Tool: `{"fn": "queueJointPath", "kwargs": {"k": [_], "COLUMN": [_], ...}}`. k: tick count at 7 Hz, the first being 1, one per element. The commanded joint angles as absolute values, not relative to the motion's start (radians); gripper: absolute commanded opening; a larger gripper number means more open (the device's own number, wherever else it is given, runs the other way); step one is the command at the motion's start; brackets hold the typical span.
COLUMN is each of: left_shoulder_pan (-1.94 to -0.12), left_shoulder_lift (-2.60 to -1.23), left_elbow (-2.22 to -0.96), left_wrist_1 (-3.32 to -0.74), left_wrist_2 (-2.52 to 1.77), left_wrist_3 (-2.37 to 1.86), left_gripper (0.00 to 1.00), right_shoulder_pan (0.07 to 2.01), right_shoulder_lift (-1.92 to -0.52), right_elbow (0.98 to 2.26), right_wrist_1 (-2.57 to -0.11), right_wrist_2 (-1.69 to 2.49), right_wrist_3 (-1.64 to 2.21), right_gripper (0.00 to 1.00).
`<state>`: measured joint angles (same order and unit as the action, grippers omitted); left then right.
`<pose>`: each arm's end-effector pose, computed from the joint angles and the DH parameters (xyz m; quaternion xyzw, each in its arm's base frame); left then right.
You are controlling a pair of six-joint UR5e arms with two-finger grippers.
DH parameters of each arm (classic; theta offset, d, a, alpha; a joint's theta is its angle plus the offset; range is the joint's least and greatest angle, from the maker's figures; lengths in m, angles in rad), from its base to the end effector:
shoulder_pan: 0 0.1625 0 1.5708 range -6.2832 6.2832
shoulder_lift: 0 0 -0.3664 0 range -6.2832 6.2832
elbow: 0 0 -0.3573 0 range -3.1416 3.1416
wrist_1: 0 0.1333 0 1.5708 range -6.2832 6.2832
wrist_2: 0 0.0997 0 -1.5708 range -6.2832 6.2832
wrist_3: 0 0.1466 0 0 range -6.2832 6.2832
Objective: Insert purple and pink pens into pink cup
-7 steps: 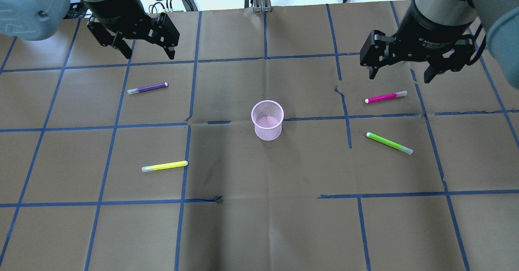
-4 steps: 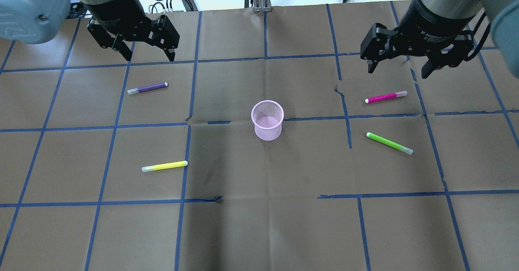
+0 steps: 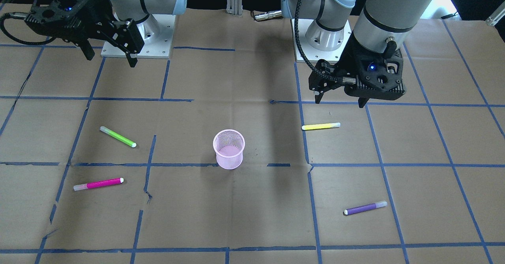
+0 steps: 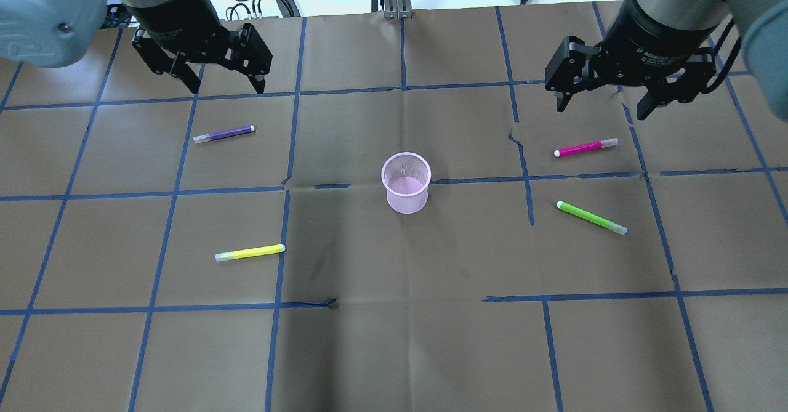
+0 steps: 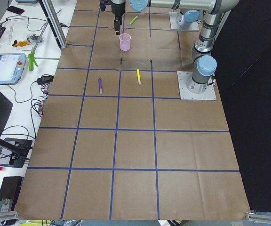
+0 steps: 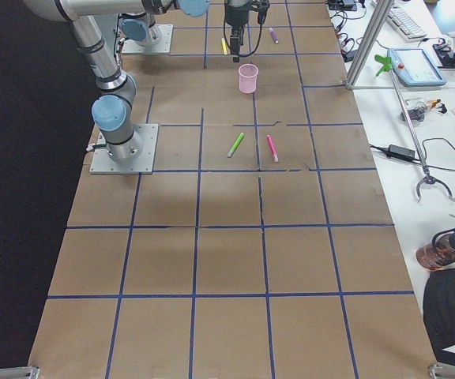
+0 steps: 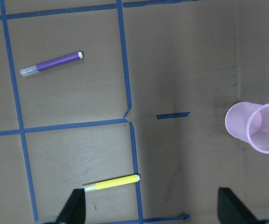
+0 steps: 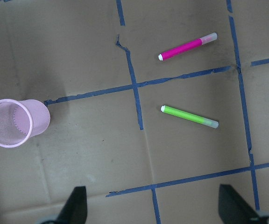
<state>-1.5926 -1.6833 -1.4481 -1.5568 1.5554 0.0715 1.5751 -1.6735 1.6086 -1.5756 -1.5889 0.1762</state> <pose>-0.1465 -0.4986 0.3861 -0.0467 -0.9988 0.0123 0.0074 0.1325 -0.4281 0.4109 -0.0861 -0.9956 0.0355 0.0059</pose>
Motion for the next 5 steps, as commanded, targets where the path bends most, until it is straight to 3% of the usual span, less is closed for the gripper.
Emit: {"fn": "queueJointPath", "kwargs": {"k": [1,3,5], "left_shoulder_pan": [-1.592,-1.597,-1.594], "left_shoulder_lift": [-1.698,-1.707,-1.735], "left_elbow": [-1.442,-1.45,-1.442], "left_wrist_1": [-1.563,-1.572,-1.559], "left_wrist_2": [1.554,1.592,1.627], "left_wrist_3": [0.087,0.237,0.482], "left_gripper": [0.99,0.98,0.98], "right_shoulder_pan": [1.568,1.542,1.517], "right_shoulder_lift": [-1.651,-1.538,-1.424], "right_elbow": [1.594,1.496,1.402], "right_wrist_1": [-1.603,-1.608,-1.629], "right_wrist_2": [-1.614,-1.618,-1.67], "right_wrist_3": [0.105,0.083,-0.238], "right_gripper": [1.0,1.0,1.0]}}
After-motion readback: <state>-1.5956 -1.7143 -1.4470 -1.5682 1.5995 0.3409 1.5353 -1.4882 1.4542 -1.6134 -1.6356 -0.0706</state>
